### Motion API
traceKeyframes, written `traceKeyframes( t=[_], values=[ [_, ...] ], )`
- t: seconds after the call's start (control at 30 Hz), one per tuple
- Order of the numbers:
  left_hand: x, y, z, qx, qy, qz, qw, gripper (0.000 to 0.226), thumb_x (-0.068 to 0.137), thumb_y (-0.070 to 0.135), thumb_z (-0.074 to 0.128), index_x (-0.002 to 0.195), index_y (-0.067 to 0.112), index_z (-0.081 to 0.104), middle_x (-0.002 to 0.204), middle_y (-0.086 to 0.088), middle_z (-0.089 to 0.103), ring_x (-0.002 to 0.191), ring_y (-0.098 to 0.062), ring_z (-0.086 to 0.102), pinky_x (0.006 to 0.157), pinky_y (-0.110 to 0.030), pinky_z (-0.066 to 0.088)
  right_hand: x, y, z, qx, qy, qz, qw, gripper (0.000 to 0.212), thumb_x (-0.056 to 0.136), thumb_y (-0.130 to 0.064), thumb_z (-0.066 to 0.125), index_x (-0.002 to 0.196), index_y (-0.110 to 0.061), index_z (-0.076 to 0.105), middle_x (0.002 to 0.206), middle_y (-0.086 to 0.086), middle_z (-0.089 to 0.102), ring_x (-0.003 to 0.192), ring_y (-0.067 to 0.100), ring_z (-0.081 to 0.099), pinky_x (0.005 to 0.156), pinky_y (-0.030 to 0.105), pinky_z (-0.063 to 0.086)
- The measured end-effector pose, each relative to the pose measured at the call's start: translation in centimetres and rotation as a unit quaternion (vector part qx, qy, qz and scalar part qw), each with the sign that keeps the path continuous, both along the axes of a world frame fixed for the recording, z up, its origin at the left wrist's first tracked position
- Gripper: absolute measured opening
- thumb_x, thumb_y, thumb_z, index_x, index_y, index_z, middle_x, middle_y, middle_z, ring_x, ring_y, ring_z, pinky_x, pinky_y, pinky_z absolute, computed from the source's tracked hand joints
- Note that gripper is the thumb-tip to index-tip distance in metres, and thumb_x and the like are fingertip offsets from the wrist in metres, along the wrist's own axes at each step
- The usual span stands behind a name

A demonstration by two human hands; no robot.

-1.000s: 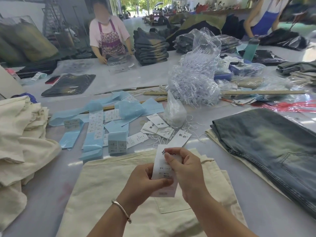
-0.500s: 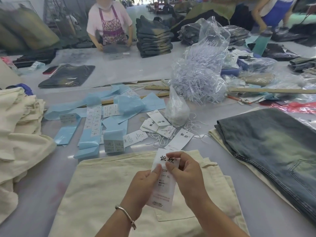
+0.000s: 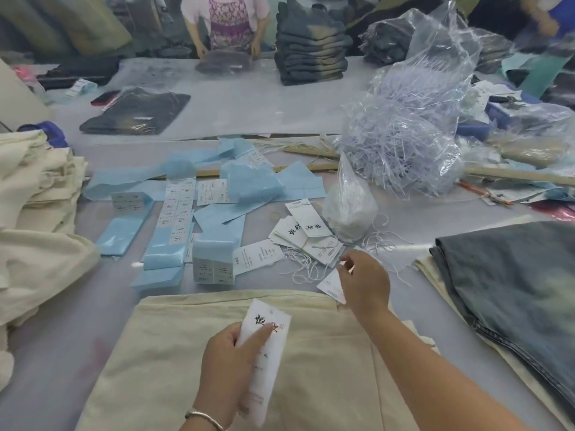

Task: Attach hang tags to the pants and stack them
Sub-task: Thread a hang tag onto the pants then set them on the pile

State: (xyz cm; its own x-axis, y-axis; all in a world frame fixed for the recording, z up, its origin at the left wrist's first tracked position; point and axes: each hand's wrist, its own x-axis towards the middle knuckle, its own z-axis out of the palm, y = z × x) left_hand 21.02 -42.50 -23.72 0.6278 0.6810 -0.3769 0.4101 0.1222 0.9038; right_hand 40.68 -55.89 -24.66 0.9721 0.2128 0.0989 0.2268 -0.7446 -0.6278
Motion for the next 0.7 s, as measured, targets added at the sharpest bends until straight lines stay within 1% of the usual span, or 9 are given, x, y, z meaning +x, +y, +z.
traceKeyframes(
  t=[0.07, 0.13, 0.23, 0.33, 0.47, 0.53, 0.6, 0.63, 0.7],
  values=[
    [0.0, 0.3, -0.4, 0.002, 0.004, 0.019, 1.000, 0.031, 0.076, 0.026, 0.080, 0.054, 0.014, 0.063, 0.049, 0.004, 0.050, 0.044, -0.011, 0.040, 0.047, -0.021, 0.033, 2.6, 0.9, -0.5, -0.035, -0.002, 0.007, 0.999, 0.011, 0.088, -0.015, 0.062, 0.098, -0.014, 0.067, 0.095, 0.002, 0.067, 0.091, 0.024, 0.059, 0.080, 0.035, 0.044],
    [0.1, 0.5, -0.5, -0.011, 0.003, 0.025, 1.000, 0.028, 0.076, 0.024, 0.081, 0.053, 0.018, 0.066, 0.046, 0.005, 0.052, 0.040, -0.009, 0.041, 0.040, -0.016, 0.033, 4.6, 2.2, -0.9, -0.053, 0.031, 0.018, 0.998, 0.010, 0.087, -0.023, 0.066, 0.093, -0.016, 0.064, 0.095, 0.002, 0.065, 0.092, 0.023, 0.058, 0.077, 0.033, 0.043],
    [0.3, 0.6, -0.5, -0.017, -0.001, 0.016, 1.000, 0.018, 0.076, 0.023, 0.080, 0.061, 0.020, 0.072, 0.048, 0.004, 0.057, 0.039, -0.007, 0.044, 0.039, -0.013, 0.033, 6.1, 4.1, -1.7, -0.089, 0.083, 0.009, 0.993, 0.021, 0.081, -0.033, 0.074, 0.074, -0.019, 0.059, 0.083, 0.001, 0.064, 0.080, 0.020, 0.060, 0.064, 0.028, 0.041],
    [0.4, 0.9, -0.7, -0.027, -0.003, 0.017, 0.999, 0.014, 0.076, 0.023, 0.080, 0.065, 0.019, 0.074, 0.051, 0.002, 0.060, 0.041, -0.007, 0.047, 0.040, -0.014, 0.035, 6.7, 5.3, -2.6, -0.106, 0.117, 0.004, 0.987, 0.030, 0.083, -0.027, 0.072, 0.058, -0.017, 0.058, 0.070, 0.005, 0.067, 0.067, 0.021, 0.064, 0.054, 0.024, 0.038],
    [0.4, 1.1, -0.8, -0.032, -0.001, 0.012, 0.999, 0.015, 0.076, 0.025, 0.080, 0.064, 0.018, 0.073, 0.051, 0.000, 0.060, 0.042, -0.008, 0.049, 0.040, -0.015, 0.037, 6.8, 5.5, -2.7, -0.099, 0.143, 0.009, 0.985, 0.033, 0.089, -0.023, 0.065, 0.058, -0.017, 0.054, 0.073, 0.007, 0.066, 0.072, 0.025, 0.063, 0.062, 0.029, 0.047],
    [0.4, 1.2, -0.7, -0.031, -0.004, 0.003, 1.000, 0.017, 0.075, 0.028, 0.080, 0.065, 0.017, 0.072, 0.052, 0.000, 0.059, 0.044, -0.009, 0.049, 0.042, -0.017, 0.037, 6.7, 5.2, -2.2, -0.034, 0.162, 0.010, 0.986, 0.030, 0.093, -0.021, 0.061, 0.064, -0.016, 0.055, 0.070, 0.005, 0.062, 0.069, 0.023, 0.059, 0.064, 0.031, 0.045],
    [0.4, 1.2, -0.4, -0.038, -0.013, 0.000, 0.999, 0.018, 0.075, 0.030, 0.079, 0.068, 0.016, 0.072, 0.054, 0.000, 0.061, 0.047, -0.011, 0.050, 0.044, -0.019, 0.039, 6.3, 4.5, -1.2, 0.128, 0.208, -0.013, 0.970, 0.020, 0.095, -0.015, 0.058, 0.075, -0.012, 0.058, 0.074, 0.004, 0.059, 0.067, 0.019, 0.053, 0.063, 0.030, 0.042],
    [0.4, 1.2, -0.3, -0.044, -0.022, -0.001, 0.999, 0.019, 0.076, 0.031, 0.078, 0.070, 0.014, 0.072, 0.057, -0.001, 0.061, 0.049, -0.011, 0.051, 0.045, -0.020, 0.039, 6.0, 3.9, -0.6, 0.222, 0.249, -0.023, 0.943, 0.017, 0.095, -0.011, 0.057, 0.078, -0.010, 0.057, 0.075, 0.004, 0.058, 0.064, 0.016, 0.048, 0.059, 0.028, 0.039],
    [0.4, 1.0, 0.2, -0.053, -0.042, -0.003, 0.998, 0.020, 0.078, 0.032, 0.077, 0.075, 0.013, 0.073, 0.062, -0.001, 0.063, 0.054, -0.011, 0.052, 0.049, -0.021, 0.042, 5.0, 2.6, 0.9, 0.393, 0.351, 0.009, 0.850, 0.020, 0.096, -0.002, 0.053, 0.077, -0.010, 0.053, 0.072, 0.005, 0.060, 0.052, 0.010, 0.041, 0.051, 0.021, 0.035]
  ],
)
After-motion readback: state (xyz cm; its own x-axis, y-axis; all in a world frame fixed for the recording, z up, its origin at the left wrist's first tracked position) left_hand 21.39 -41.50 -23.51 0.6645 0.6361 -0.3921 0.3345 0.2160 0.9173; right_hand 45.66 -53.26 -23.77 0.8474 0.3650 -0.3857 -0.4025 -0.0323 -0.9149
